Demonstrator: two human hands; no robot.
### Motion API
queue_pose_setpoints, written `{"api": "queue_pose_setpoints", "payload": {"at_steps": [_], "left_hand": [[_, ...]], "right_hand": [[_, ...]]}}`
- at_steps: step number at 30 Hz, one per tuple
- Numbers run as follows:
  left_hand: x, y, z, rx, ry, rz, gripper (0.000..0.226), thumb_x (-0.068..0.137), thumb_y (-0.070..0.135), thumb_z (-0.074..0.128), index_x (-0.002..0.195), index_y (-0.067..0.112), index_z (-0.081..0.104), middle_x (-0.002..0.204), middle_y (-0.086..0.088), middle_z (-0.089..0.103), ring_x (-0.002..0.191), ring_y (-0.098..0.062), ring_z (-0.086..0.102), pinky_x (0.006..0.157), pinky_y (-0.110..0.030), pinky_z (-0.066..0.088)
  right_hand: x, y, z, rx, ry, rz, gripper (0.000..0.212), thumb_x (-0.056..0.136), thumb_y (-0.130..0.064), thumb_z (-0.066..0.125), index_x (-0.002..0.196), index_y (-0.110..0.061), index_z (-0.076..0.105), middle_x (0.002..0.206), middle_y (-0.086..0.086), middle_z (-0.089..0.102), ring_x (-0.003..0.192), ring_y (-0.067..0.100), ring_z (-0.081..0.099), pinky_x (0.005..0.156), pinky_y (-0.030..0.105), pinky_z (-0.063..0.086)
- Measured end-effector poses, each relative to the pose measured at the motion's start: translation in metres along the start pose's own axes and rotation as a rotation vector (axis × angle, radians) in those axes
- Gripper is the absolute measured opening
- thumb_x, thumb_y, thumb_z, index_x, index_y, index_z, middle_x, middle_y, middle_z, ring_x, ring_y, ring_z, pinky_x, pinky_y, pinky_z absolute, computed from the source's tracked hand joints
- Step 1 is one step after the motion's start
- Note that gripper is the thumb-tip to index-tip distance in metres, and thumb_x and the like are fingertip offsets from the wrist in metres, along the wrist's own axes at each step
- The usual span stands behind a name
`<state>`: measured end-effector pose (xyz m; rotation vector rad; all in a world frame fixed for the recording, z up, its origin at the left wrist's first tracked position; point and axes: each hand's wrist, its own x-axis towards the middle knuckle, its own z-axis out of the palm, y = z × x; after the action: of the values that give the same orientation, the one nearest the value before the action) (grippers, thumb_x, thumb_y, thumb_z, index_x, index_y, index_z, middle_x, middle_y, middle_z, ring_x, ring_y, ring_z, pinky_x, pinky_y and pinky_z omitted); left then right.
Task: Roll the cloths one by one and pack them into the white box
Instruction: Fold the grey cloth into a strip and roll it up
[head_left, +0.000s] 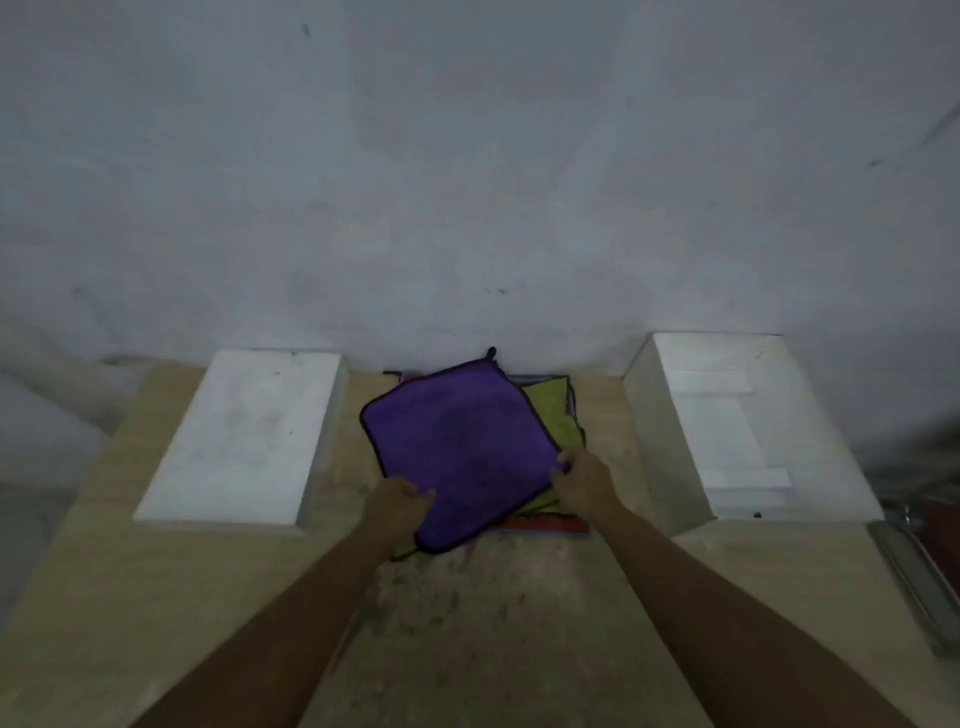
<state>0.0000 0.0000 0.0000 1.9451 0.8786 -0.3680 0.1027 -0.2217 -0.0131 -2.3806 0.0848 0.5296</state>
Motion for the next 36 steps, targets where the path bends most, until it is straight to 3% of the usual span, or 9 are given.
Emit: {"api": "queue_pose_setpoints", "payload": {"at_steps": [4,8,12,18,22,25,27,30,36], "left_hand": [[0.022,-0.026,0.018,0.023,-0.139,-0.13,0.042,0.081,0.038,0.064,0.074,-0.004,0.06,0.102,-0.033,0.063,0.104,-0.039,0.062,0.093,-0.039,0.048],[0.032,-0.032,0.027,-0.007,-0.085,-0.146,0.027,0.079,0.034,0.067,0.071,0.011,0.055,0.098,-0.017,0.063,0.105,-0.035,0.06,0.096,-0.04,0.049],[0.041,-0.035,0.032,-0.071,-0.01,-0.199,0.036,0.077,0.019,0.075,0.107,0.007,0.06,0.123,-0.015,0.058,0.113,-0.031,0.056,0.099,-0.037,0.047],[0.04,-0.032,0.03,-0.003,0.161,-0.047,0.015,0.08,0.009,0.068,0.094,0.009,0.062,0.107,-0.015,0.067,0.101,-0.031,0.061,0.086,-0.029,0.045],[0.039,-0.035,0.018,0.153,0.19,0.164,0.006,0.086,0.008,0.06,0.089,0.008,0.066,0.094,-0.019,0.069,0.09,-0.035,0.064,0.081,-0.035,0.048],[0.034,-0.037,0.006,0.245,0.232,0.253,0.015,0.089,0.019,0.057,0.092,0.012,0.07,0.093,-0.015,0.07,0.085,-0.033,0.065,0.077,-0.039,0.054],[0.027,-0.037,0.0,0.189,0.249,0.32,0.021,0.092,0.023,0.058,0.093,0.008,0.073,0.089,-0.014,0.072,0.082,-0.031,0.066,0.072,-0.035,0.053],[0.01,-0.037,-0.009,0.077,0.244,0.352,0.026,0.089,0.032,0.063,0.097,0.009,0.072,0.092,-0.01,0.072,0.087,-0.026,0.067,0.077,-0.033,0.051],[-0.033,-0.074,-0.023,0.104,-0.01,0.417,0.081,0.058,0.031,0.09,0.127,0.013,0.051,0.113,0.001,0.053,0.096,-0.02,0.057,0.077,-0.024,0.049]], "right_hand": [[0.019,0.0,0.007,-0.02,0.0,0.037,0.03,0.09,-0.011,0.058,0.116,0.003,0.055,0.108,0.019,0.061,0.106,0.032,0.059,0.062,0.014,0.028],[0.032,0.003,0.014,-0.049,0.02,0.036,0.033,0.088,-0.006,0.06,0.118,0.005,0.056,0.11,0.023,0.065,0.102,0.033,0.061,0.064,0.014,0.031],[0.038,0.006,0.02,-0.002,0.007,0.049,0.031,0.083,-0.001,0.06,0.113,0.0,0.057,0.11,0.017,0.064,0.1,0.03,0.061,0.064,0.013,0.031],[0.033,0.0,0.017,0.135,0.082,-0.028,0.031,0.084,-0.002,0.057,0.113,-0.009,0.06,0.097,0.0,0.057,0.078,0.016,0.051,0.054,0.009,0.033],[0.032,0.002,0.012,0.273,0.003,0.016,0.023,0.091,-0.007,0.05,0.095,-0.022,0.067,0.077,0.007,0.061,0.051,0.016,0.045,0.039,0.015,0.033],[0.025,0.002,0.004,0.324,-0.06,-0.016,0.018,0.093,-0.012,0.054,0.087,-0.021,0.069,0.087,0.011,0.067,0.067,0.018,0.054,0.054,0.024,0.04],[0.013,0.001,-0.004,0.317,-0.108,-0.078,0.007,0.088,-0.019,0.066,0.094,-0.018,0.069,0.095,0.001,0.066,0.08,0.012,0.059,0.065,0.019,0.046],[-0.006,0.01,-0.014,0.304,-0.209,-0.115,0.034,0.073,-0.014,0.081,0.103,-0.014,0.065,0.093,-0.003,0.065,0.085,0.01,0.062,0.075,0.02,0.052],[-0.054,0.051,-0.019,0.009,-0.201,-0.275,0.029,0.076,0.005,0.069,0.101,-0.009,0.066,0.078,0.005,0.06,0.057,-0.004,0.055,0.057,0.005,0.041]]}}
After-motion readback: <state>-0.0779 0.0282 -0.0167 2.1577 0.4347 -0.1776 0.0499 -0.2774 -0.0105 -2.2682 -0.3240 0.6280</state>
